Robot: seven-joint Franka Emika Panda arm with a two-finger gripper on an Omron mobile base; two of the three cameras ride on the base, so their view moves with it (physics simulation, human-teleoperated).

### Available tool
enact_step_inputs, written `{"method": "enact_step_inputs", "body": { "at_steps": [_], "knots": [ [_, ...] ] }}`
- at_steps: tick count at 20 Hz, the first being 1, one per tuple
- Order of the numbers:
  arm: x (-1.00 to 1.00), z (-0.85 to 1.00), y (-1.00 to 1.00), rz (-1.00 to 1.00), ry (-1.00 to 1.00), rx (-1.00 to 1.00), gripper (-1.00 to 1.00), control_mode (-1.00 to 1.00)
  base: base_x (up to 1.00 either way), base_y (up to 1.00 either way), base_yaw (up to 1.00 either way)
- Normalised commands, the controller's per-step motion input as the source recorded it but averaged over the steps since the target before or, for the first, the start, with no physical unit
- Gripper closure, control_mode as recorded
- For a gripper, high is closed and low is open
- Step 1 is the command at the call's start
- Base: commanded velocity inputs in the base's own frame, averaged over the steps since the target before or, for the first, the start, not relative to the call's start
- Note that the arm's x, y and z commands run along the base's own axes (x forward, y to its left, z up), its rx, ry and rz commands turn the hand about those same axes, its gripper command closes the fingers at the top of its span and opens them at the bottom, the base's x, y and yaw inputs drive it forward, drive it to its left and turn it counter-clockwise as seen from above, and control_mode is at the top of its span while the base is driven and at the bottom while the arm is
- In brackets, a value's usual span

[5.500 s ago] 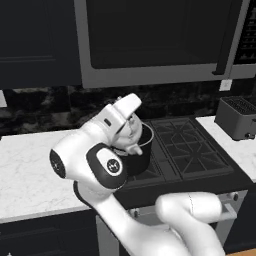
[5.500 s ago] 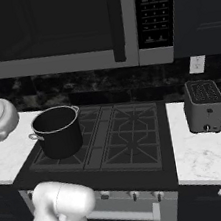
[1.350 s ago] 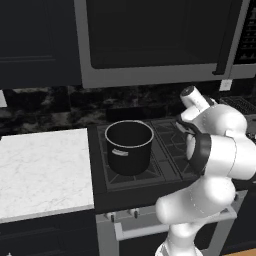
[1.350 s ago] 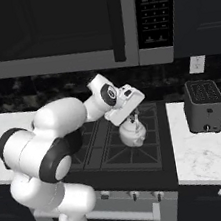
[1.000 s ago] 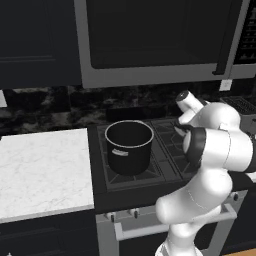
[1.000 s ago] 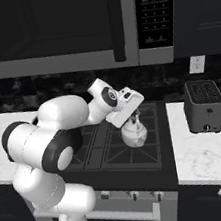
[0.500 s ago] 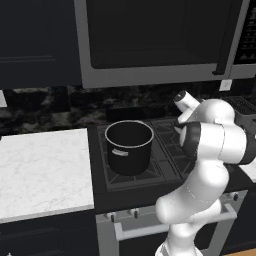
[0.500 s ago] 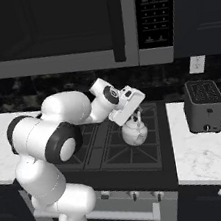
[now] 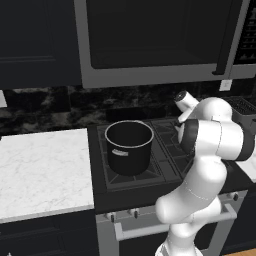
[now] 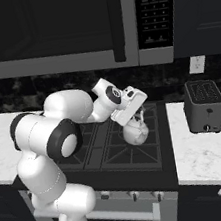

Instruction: Pick the kettle from the counter and place it on a stove burner. Then turn the burner on.

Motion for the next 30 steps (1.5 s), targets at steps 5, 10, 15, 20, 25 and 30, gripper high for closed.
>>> {"method": "enact_step_inputs", "body": {
  "at_steps": [5, 10, 15, 20, 25, 30],
  "knots": [
    [-0.26, -0.14, 0.06, 0.00, 0.04, 0.00, 1.00, -1.00, 0.00, 0.00, 0.00],
    [0.00, 0.00, 0.00, 0.00, 0.00, 0.00, -1.00, -1.00, 0.00, 0.00, 0.00],
    [-0.08, 0.00, 0.00, 0.00, 0.00, 0.00, -1.00, -1.00, 0.00, 0.00, 0.00],
    [-0.30, 0.00, 0.05, 0.00, 0.00, 0.00, -1.00, -1.00, 0.00, 0.00, 0.00],
    [-0.30, 0.12, 0.35, 0.00, 0.00, 0.00, -1.00, -1.00, 0.00, 0.00, 0.00],
    [-0.11, 0.37, 0.76, 0.00, 0.00, 0.00, -1.00, -1.00, 0.00, 0.00, 0.00]
  ]
}}
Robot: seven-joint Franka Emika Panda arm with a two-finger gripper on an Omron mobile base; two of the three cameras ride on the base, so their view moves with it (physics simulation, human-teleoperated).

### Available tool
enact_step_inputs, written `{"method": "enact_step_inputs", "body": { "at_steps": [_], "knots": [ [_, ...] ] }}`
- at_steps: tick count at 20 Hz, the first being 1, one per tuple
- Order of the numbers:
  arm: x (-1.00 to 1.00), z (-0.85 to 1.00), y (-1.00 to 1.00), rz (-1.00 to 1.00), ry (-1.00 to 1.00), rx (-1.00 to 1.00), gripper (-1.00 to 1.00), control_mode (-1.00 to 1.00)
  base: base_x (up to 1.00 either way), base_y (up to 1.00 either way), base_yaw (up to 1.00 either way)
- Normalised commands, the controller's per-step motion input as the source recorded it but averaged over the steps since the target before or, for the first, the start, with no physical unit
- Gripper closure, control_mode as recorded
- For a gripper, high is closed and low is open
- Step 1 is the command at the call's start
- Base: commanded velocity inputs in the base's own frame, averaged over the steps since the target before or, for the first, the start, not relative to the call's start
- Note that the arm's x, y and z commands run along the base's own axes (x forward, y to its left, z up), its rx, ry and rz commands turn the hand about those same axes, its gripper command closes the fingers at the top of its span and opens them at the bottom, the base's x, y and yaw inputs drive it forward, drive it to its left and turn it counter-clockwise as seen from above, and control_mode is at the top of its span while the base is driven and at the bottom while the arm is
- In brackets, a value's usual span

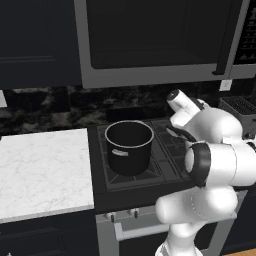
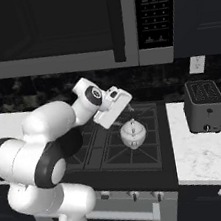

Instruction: Pick the kettle from the counter and place it on a stove burner. Then turn the burner on.

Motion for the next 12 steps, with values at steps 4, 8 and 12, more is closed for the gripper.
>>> {"method": "enact_step_inputs", "body": {
  "at_steps": [4, 8, 12],
  "knots": [
    [-0.45, 0.66, 0.65, 0.00, -0.02, 0.00, -1.00, -1.00, 0.00, 0.00, 0.00],
    [-0.99, 0.29, -0.04, 0.00, -0.20, 0.07, -1.00, -1.00, 0.00, 0.00, 0.00],
    [-1.00, 0.00, -0.75, 0.00, -0.46, 0.24, -1.00, -1.00, 0.00, 0.00, 0.00]
  ]
}}
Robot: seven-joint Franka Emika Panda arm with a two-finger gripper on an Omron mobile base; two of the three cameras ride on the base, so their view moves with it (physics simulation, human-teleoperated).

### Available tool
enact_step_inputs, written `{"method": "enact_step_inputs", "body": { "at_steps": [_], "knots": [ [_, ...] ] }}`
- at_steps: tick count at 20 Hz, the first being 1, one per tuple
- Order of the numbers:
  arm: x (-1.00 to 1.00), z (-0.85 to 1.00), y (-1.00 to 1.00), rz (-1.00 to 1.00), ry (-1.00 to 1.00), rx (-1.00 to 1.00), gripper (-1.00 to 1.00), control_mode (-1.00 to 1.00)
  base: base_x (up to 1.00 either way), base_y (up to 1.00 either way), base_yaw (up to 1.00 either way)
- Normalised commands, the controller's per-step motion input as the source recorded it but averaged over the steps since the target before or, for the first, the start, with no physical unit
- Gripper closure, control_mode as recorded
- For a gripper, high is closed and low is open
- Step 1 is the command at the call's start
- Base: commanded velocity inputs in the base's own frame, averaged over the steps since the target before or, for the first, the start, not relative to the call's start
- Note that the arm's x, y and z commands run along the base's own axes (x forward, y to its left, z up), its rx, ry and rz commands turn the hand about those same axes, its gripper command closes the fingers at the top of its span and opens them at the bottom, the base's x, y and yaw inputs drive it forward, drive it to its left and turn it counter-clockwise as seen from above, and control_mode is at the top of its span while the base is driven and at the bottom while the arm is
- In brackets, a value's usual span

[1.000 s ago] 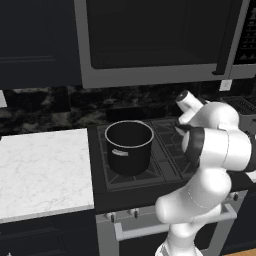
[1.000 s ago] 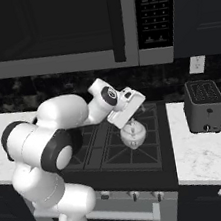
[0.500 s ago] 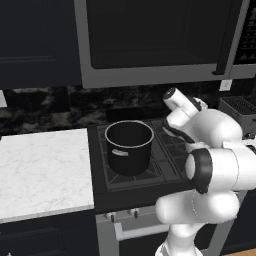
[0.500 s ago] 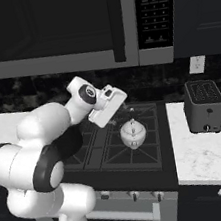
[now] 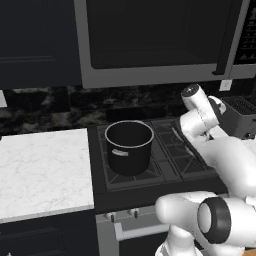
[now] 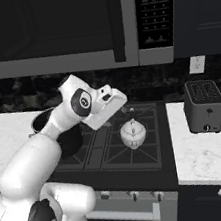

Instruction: Pick the kettle from the counter and place it on a stove burner. Then turn the burner on.

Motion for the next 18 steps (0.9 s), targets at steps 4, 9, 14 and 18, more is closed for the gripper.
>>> {"method": "enact_step_inputs", "body": {
  "at_steps": [4, 9, 14, 18],
  "knots": [
    [-1.00, -0.04, -0.88, 0.00, -0.55, 0.32, -1.00, -1.00, 0.00, 0.00, 0.00],
    [-1.00, -0.21, -0.81, 0.00, -0.55, 0.44, -1.00, -1.00, 0.00, 0.00, 0.00],
    [-1.00, -0.87, -0.65, 0.00, -0.48, 0.63, -1.00, -1.00, 0.00, 0.00, 0.00],
    [-1.00, -1.00, -0.67, -0.01, -0.49, 0.64, -1.00, -1.00, 0.00, 0.00, 0.00]
  ]
}}
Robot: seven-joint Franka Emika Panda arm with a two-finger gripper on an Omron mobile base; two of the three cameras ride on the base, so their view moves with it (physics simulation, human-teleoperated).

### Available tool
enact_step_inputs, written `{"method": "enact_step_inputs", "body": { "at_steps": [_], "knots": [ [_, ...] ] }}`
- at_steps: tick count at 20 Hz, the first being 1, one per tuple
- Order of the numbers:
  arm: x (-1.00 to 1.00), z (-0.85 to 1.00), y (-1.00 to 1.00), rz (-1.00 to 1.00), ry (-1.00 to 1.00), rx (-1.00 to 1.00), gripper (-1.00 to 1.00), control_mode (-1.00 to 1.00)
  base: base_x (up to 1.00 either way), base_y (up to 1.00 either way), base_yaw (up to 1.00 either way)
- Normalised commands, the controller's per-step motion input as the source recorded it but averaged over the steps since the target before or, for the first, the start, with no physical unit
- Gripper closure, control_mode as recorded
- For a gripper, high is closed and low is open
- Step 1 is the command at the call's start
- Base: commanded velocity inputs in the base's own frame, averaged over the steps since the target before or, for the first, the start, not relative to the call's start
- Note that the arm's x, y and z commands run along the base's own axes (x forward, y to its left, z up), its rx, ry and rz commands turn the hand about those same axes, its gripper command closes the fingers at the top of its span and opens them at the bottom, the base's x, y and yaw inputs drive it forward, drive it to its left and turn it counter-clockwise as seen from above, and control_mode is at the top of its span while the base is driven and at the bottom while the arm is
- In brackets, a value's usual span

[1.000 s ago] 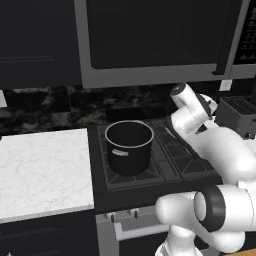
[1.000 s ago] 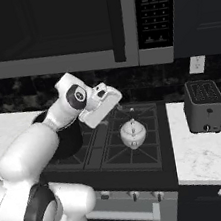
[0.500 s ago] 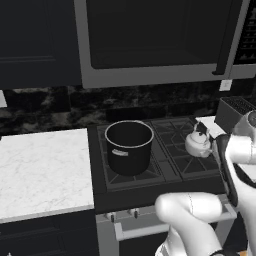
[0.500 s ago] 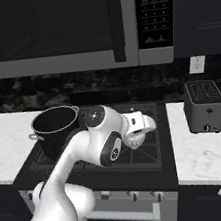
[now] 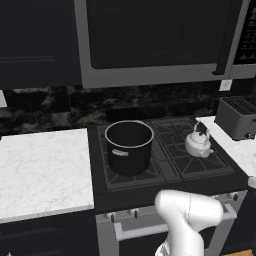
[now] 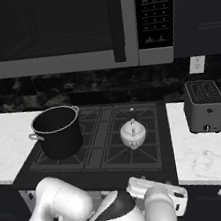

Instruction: Pick the kettle from the counter and place it on a stove burner. Then turn the burner on.

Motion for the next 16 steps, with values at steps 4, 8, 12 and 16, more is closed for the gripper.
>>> {"method": "enact_step_inputs", "body": {
  "at_steps": [4, 8, 12, 16],
  "knots": [
    [-1.00, -0.99, -0.66, -0.01, -0.55, 0.63, -1.00, -1.00, 0.00, 0.00, 0.00],
    [-0.12, -0.62, 0.00, 0.00, -0.55, 0.09, -1.00, -1.00, 0.00, 0.00, 0.00],
    [0.23, -0.41, 0.00, 0.00, -0.25, -0.03, -1.00, -1.00, 0.00, 0.00, 0.00],
    [0.11, -0.29, 0.03, 0.00, -0.17, -0.06, -1.00, -1.00, 0.00, 0.00, 0.00]
  ]
}}
